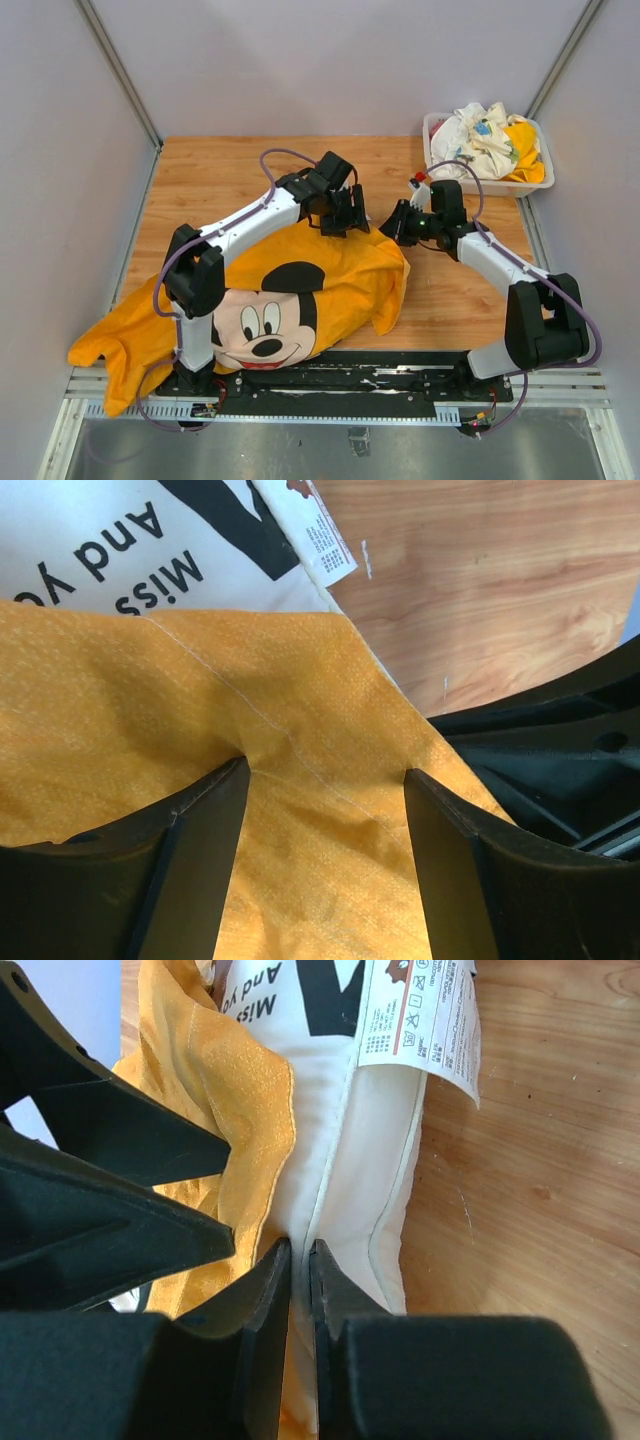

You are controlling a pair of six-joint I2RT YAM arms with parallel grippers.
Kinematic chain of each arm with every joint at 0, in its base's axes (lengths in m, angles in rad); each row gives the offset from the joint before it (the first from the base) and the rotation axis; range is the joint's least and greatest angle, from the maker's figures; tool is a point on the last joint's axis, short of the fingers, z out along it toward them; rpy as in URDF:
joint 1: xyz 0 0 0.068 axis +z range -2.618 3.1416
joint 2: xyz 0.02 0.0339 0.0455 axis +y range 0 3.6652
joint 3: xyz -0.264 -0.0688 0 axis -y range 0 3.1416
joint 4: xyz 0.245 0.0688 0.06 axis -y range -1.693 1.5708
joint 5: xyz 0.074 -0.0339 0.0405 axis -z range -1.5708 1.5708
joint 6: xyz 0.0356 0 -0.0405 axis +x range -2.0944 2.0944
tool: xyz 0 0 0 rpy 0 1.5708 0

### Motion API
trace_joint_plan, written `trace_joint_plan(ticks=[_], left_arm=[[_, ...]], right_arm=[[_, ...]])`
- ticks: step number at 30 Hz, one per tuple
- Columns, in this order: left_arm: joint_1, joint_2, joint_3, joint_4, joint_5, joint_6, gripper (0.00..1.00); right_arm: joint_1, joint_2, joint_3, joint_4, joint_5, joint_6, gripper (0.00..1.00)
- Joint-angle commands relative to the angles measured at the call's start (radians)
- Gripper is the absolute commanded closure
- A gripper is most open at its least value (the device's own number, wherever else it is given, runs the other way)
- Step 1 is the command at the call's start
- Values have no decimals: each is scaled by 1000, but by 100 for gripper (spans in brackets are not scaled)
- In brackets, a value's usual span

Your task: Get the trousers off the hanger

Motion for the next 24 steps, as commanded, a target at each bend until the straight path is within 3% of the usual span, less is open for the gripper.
trace_joint_plan(ticks=[1, 8, 15, 24], left_arm=[[-31, 10, 60, -100, -39, 56, 31], [-42, -70, 61, -173, -115, 111, 30], [-85, -148, -59, -23, -30, 199, 27], [-142, -101, -61, -44, -44, 328, 25]], right_arm=[[-1, -36, -11, 26, -39, -11, 86], [-2, -23, -31, 47, -38, -3, 86], [-2, 2, -30, 59, -48, 10, 86], [-2, 3, -38, 49, -47, 9, 86]])
